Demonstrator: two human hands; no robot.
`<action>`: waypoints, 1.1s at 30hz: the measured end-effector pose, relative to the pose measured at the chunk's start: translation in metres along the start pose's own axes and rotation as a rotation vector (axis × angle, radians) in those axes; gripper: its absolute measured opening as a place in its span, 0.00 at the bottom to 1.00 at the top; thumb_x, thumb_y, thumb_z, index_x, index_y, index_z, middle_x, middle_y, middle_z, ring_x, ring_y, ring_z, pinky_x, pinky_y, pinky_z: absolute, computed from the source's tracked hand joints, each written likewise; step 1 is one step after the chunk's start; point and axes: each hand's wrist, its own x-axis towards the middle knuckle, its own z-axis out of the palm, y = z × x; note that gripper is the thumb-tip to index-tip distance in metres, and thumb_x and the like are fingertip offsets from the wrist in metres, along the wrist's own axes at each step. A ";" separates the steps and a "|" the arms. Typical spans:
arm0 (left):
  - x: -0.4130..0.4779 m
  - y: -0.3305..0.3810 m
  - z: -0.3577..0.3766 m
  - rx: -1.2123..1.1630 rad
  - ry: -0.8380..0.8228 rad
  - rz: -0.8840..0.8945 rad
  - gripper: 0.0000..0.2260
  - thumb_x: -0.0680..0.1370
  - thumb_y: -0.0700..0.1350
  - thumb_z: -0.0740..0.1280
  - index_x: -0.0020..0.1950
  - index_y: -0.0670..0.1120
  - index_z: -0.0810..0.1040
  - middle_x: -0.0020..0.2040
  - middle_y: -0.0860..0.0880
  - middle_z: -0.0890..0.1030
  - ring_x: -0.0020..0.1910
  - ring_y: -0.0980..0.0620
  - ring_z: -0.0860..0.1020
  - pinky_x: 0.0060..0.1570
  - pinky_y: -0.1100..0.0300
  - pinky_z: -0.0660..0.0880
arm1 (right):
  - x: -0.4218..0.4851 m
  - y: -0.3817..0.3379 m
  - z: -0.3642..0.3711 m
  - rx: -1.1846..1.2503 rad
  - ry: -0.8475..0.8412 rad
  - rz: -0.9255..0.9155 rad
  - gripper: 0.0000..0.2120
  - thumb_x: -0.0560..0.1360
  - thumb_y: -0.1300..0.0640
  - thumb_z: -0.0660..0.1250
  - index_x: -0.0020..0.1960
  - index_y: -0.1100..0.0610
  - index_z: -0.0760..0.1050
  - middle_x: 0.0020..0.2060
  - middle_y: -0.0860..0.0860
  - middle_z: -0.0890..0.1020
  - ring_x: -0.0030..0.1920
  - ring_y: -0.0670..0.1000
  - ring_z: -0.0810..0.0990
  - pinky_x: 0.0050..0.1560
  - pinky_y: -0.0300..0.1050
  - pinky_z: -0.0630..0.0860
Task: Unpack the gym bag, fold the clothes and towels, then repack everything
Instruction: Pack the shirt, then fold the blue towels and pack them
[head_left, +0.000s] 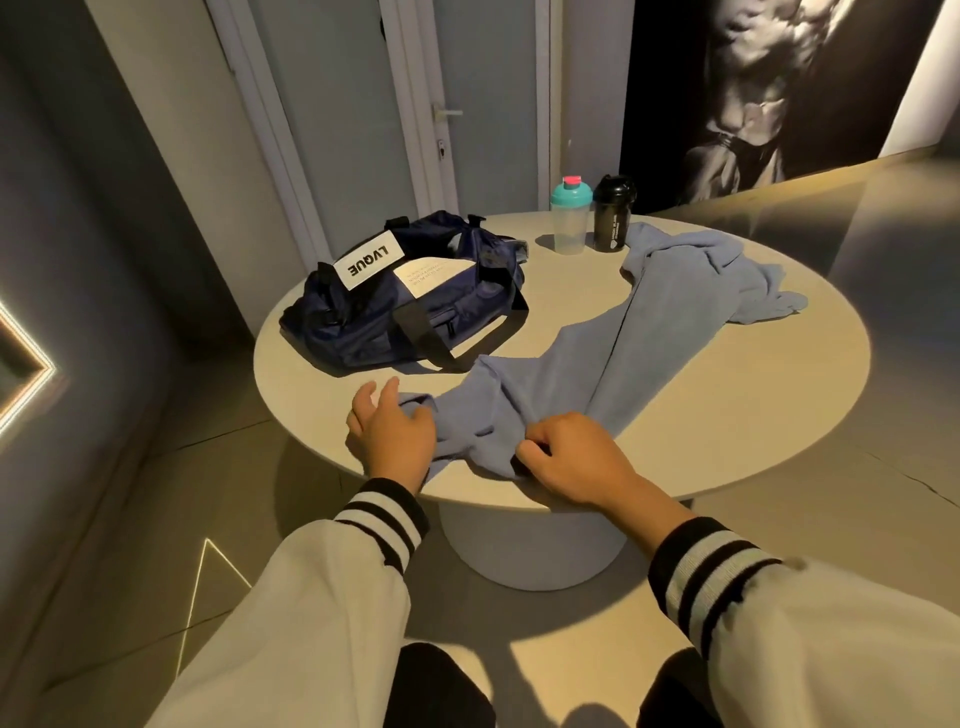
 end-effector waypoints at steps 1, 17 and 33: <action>-0.004 0.004 0.002 0.030 -0.010 0.115 0.17 0.81 0.43 0.65 0.70 0.52 0.74 0.77 0.49 0.62 0.74 0.45 0.62 0.72 0.45 0.65 | -0.001 -0.001 0.000 0.010 0.003 0.004 0.19 0.79 0.47 0.56 0.33 0.54 0.70 0.29 0.52 0.72 0.29 0.48 0.68 0.33 0.44 0.67; 0.055 0.008 0.028 0.330 -0.434 0.373 0.35 0.83 0.55 0.62 0.82 0.58 0.44 0.83 0.47 0.41 0.82 0.44 0.43 0.78 0.43 0.53 | 0.062 -0.015 0.023 -0.021 -0.018 0.214 0.25 0.81 0.40 0.57 0.78 0.41 0.59 0.69 0.49 0.76 0.69 0.54 0.67 0.67 0.55 0.68; 0.138 -0.015 0.041 0.088 -0.209 0.108 0.29 0.81 0.54 0.63 0.80 0.49 0.62 0.81 0.44 0.58 0.77 0.41 0.62 0.74 0.43 0.64 | 0.136 -0.035 0.063 -0.088 0.140 0.172 0.18 0.82 0.46 0.58 0.71 0.46 0.70 0.60 0.50 0.81 0.62 0.54 0.73 0.58 0.54 0.72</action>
